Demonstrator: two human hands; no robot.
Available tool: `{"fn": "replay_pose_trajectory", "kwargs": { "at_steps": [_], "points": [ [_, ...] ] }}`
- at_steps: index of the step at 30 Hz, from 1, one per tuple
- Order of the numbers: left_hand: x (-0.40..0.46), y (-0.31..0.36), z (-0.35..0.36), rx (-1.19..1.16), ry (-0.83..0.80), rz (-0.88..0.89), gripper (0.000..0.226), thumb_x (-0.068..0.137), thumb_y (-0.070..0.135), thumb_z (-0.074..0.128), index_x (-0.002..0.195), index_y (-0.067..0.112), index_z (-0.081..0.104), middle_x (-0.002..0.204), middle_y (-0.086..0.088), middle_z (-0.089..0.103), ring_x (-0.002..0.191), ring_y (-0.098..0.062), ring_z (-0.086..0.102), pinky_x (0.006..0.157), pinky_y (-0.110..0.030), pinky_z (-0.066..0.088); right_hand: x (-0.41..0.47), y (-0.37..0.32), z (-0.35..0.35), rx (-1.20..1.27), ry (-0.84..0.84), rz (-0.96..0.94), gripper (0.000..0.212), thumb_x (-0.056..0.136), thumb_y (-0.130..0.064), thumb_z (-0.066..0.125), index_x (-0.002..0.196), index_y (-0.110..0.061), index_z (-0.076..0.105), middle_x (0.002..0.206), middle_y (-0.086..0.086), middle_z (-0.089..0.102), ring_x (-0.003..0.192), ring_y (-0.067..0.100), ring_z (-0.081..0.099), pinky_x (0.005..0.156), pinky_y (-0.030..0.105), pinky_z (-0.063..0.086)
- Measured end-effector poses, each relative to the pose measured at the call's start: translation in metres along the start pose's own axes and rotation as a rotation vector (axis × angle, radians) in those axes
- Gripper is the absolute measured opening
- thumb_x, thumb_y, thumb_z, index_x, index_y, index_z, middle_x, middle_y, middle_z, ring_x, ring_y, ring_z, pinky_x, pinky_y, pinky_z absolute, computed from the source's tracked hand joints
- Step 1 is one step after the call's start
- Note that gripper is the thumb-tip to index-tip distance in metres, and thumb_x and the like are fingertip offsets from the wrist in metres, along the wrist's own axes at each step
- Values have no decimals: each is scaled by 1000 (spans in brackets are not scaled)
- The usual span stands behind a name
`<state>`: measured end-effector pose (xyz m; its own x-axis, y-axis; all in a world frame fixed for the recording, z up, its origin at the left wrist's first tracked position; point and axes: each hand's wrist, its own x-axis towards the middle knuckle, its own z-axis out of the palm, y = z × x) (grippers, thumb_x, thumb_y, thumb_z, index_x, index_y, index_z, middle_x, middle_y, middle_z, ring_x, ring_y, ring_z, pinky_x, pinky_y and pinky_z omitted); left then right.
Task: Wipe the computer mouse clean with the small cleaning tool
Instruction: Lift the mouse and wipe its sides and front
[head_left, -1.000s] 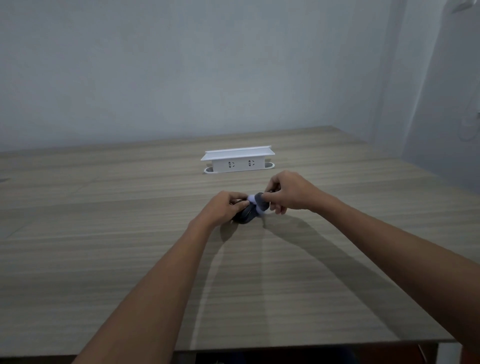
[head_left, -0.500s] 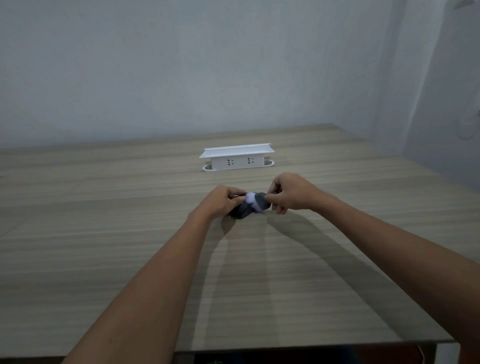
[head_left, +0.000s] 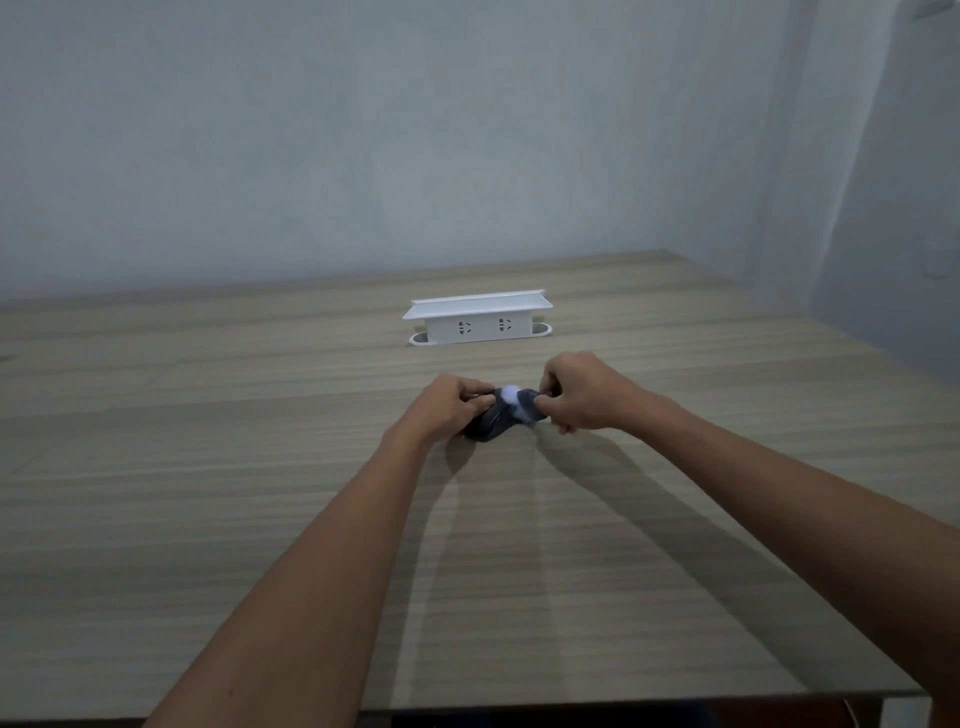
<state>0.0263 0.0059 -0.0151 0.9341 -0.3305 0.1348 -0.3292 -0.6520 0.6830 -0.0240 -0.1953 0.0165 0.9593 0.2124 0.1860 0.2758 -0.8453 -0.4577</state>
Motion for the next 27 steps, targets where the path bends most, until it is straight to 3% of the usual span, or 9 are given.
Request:
{"fn": "replay_pose_trajectory", "kwargs": {
  "at_steps": [4, 8, 13, 16, 22, 24, 27],
  "points": [
    [1, 0, 0, -39, -4, 1, 31, 96, 13, 58, 126, 8, 67, 125, -8, 69, 113, -14, 61, 96, -25, 43, -9, -16, 11, 30, -138, -87, 23, 89, -14, 60, 80, 3, 73, 66, 11, 76, 57, 21, 74, 59, 26, 60],
    [0, 0, 1, -23, 12, -7, 32, 97, 13, 57, 127, 8, 66, 127, -8, 68, 117, -18, 61, 98, -25, 43, 1, -9, 5, 14, -46, -4, 24, 89, -14, 60, 81, 3, 74, 66, 13, 76, 59, 23, 75, 62, 36, 63],
    [1, -1, 1, -25, 7, -27, 34, 97, 17, 57, 130, 12, 65, 127, -8, 68, 118, -19, 62, 102, -30, 46, 3, -5, 1, -39, 71, 77, 30, 83, -12, 56, 67, 9, 70, 60, 22, 72, 58, 33, 73, 59, 43, 62],
    [1, -1, 3, -37, 20, -42, 34, 97, 18, 57, 130, 11, 64, 128, -8, 67, 120, -21, 61, 104, -32, 45, 1, -5, 7, 106, 87, 181, 33, 85, -11, 55, 67, 10, 72, 62, 21, 73, 59, 31, 75, 61, 35, 63],
    [1, -1, 2, -35, 22, -14, 33, 97, 14, 58, 128, 8, 65, 128, -9, 68, 120, -21, 61, 103, -29, 45, -9, -13, 13, 581, -59, 346, 20, 86, -6, 66, 75, 10, 73, 80, 31, 74, 66, 34, 72, 62, 33, 64],
    [1, -1, 2, -35, 22, -24, 34, 96, 16, 59, 129, 9, 65, 128, -9, 68, 120, -20, 62, 104, -30, 45, -7, -6, 6, 609, -30, 380, 19, 85, -4, 66, 73, 9, 73, 81, 32, 74, 68, 35, 71, 65, 34, 64],
    [2, -2, 3, -45, 22, -37, 33, 96, 18, 59, 128, 11, 66, 124, -10, 69, 111, -17, 64, 101, -30, 46, -4, 1, 4, 453, 85, 398, 21, 78, -6, 68, 77, 13, 74, 66, 20, 75, 59, 29, 74, 68, 33, 64]
  ]
}}
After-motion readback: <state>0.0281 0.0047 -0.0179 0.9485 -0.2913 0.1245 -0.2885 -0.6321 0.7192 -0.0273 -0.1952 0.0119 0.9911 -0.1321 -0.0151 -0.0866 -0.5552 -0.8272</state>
